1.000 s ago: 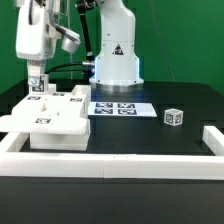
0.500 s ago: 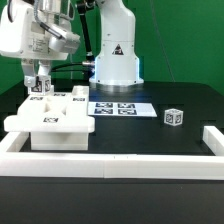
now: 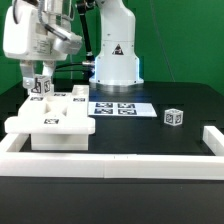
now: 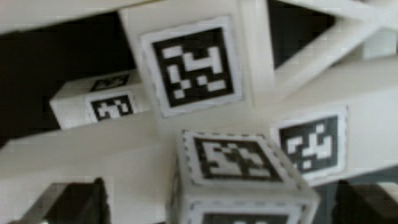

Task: Assemble chair

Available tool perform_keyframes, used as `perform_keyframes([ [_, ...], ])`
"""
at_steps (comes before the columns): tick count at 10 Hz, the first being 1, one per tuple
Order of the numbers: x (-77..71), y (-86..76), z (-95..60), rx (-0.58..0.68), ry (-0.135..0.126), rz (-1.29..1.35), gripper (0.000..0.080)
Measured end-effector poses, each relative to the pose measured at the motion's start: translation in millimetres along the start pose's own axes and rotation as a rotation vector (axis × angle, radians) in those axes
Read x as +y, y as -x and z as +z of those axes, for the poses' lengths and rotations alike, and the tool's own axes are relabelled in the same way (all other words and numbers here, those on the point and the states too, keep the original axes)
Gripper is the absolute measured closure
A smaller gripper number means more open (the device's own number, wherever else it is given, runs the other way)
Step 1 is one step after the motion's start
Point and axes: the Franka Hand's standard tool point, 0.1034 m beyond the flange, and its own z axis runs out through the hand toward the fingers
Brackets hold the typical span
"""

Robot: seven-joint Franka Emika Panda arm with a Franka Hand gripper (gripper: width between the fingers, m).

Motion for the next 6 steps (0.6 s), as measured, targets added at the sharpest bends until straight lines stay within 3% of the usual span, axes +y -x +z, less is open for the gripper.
perform_keyframes([
  [6,0.6,3.2,0.8,-0.001,0.002,-0.454,0.0150],
])
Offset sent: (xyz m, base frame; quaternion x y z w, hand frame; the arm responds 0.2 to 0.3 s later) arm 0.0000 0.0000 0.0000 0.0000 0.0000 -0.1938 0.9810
